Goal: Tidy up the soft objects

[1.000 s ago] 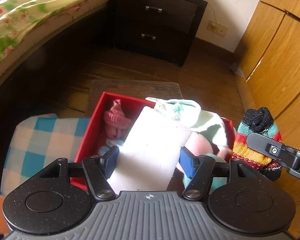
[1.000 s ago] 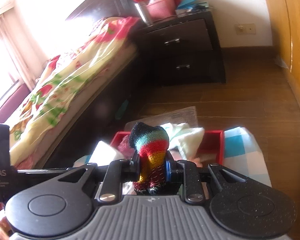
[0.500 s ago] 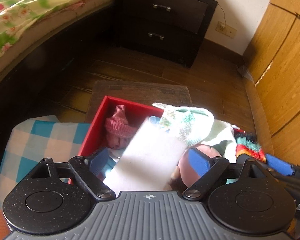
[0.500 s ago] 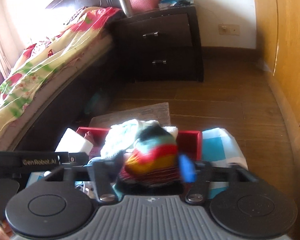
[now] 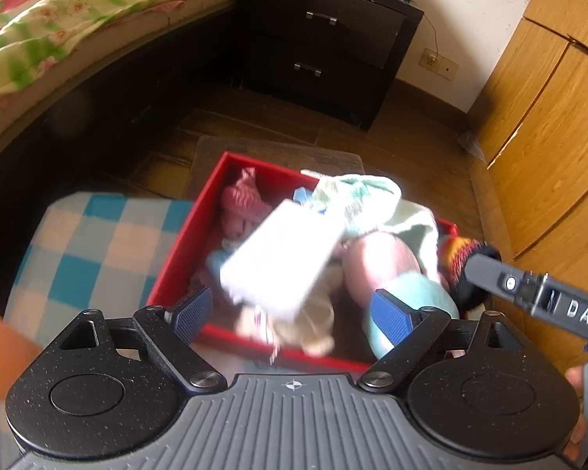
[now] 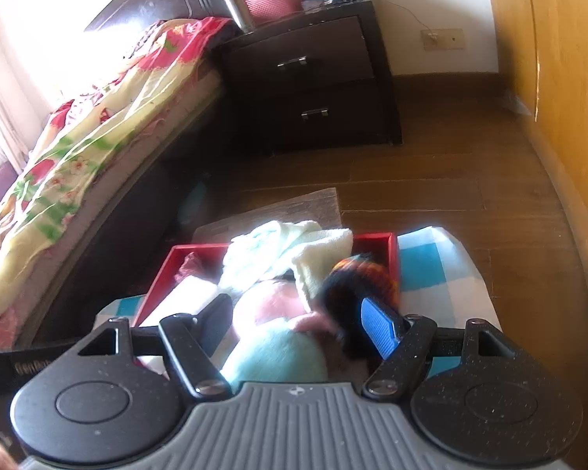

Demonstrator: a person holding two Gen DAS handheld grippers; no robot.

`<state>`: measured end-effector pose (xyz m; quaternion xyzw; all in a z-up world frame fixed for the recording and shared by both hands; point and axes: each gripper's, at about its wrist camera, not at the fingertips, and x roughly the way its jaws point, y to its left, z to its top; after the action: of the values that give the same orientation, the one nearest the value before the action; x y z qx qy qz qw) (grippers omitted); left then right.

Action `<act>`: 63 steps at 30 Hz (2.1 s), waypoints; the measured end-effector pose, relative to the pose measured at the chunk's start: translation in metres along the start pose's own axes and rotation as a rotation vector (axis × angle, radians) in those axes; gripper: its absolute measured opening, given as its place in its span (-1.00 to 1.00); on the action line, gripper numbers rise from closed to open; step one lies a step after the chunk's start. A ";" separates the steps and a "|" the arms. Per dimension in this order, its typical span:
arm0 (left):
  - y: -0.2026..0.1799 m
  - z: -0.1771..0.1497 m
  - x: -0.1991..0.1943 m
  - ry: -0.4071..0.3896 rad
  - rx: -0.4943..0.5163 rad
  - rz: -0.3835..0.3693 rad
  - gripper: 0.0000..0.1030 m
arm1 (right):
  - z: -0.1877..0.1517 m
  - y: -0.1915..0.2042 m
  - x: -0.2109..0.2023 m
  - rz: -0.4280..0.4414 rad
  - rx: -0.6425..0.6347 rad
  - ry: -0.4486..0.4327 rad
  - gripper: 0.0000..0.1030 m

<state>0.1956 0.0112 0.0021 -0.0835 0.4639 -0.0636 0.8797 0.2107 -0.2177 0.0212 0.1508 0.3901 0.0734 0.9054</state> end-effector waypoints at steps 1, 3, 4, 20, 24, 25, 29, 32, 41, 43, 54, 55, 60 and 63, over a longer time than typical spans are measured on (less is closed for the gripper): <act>0.000 -0.005 -0.004 -0.002 -0.009 -0.007 0.66 | -0.002 0.004 -0.005 -0.005 -0.011 -0.004 -0.01; 0.001 -0.012 -0.009 0.006 -0.027 -0.025 0.66 | -0.008 0.011 -0.015 -0.007 -0.032 -0.001 -0.01; -0.001 -0.015 -0.013 0.009 -0.022 -0.026 0.66 | -0.010 0.013 -0.020 -0.004 -0.042 0.000 -0.01; 0.012 -0.059 -0.065 -0.018 -0.039 -0.043 0.67 | -0.057 0.026 -0.080 0.053 -0.035 0.003 -0.01; 0.014 -0.071 -0.073 -0.020 -0.032 -0.040 0.67 | -0.071 0.027 -0.092 0.060 -0.037 0.007 -0.01; 0.014 -0.073 -0.075 -0.020 -0.029 -0.037 0.67 | -0.073 0.028 -0.094 0.057 -0.043 0.006 -0.01; 0.019 -0.084 -0.082 -0.019 -0.036 -0.032 0.67 | -0.084 0.029 -0.101 0.055 -0.060 0.007 -0.01; 0.021 -0.091 -0.085 -0.018 -0.033 -0.025 0.67 | -0.091 0.029 -0.104 0.050 -0.072 0.016 -0.01; 0.019 -0.119 -0.093 0.002 0.002 -0.015 0.67 | -0.122 0.028 -0.114 0.017 -0.145 0.045 -0.01; 0.018 -0.126 -0.095 0.007 0.009 -0.013 0.67 | -0.127 0.027 -0.118 0.027 -0.143 0.050 -0.01; 0.013 -0.149 -0.104 0.018 0.039 -0.013 0.67 | -0.153 0.026 -0.133 0.039 -0.156 0.064 0.00; 0.013 -0.150 -0.105 0.016 0.043 -0.011 0.67 | -0.155 0.025 -0.134 0.038 -0.154 0.064 0.00; 0.012 -0.162 -0.108 0.021 0.059 -0.003 0.67 | -0.161 0.022 -0.141 0.045 -0.146 0.061 0.00; 0.012 -0.169 -0.109 0.033 0.063 -0.005 0.67 | -0.166 0.022 -0.145 0.051 -0.141 0.066 0.00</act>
<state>-0.0053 0.0290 -0.0068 -0.0557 0.4760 -0.0815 0.8739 -0.0099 -0.1978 0.0196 0.0939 0.4095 0.1289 0.8983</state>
